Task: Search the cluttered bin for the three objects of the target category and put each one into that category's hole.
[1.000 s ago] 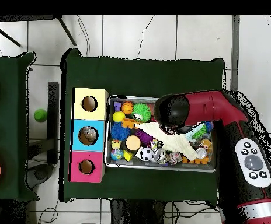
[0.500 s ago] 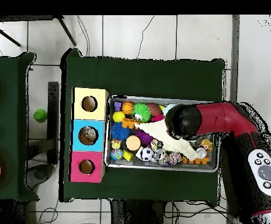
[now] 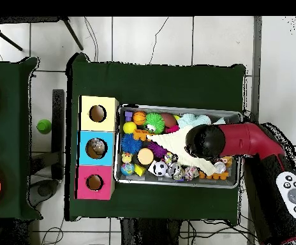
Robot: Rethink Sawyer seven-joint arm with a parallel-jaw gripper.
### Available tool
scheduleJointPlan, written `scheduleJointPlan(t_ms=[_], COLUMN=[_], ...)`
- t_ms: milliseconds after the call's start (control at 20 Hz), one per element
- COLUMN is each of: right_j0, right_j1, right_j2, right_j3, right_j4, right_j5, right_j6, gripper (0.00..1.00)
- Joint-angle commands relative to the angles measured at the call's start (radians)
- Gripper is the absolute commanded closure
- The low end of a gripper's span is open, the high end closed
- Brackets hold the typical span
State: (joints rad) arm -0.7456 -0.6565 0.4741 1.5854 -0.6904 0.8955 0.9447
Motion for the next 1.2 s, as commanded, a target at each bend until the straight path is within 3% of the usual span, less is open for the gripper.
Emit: scheduleJointPlan(t_ms=[50, 1200], right_j0=[0.009, 0.041], right_j1=[0.029, 0.055], right_j2=[0.052, -0.027], right_j3=[0.085, 0.133], right_j4=[0.01, -0.041], right_j5=[-0.058, -0.249], right_j6=[-0.031, 0.069], gripper=[0.0, 0.0])
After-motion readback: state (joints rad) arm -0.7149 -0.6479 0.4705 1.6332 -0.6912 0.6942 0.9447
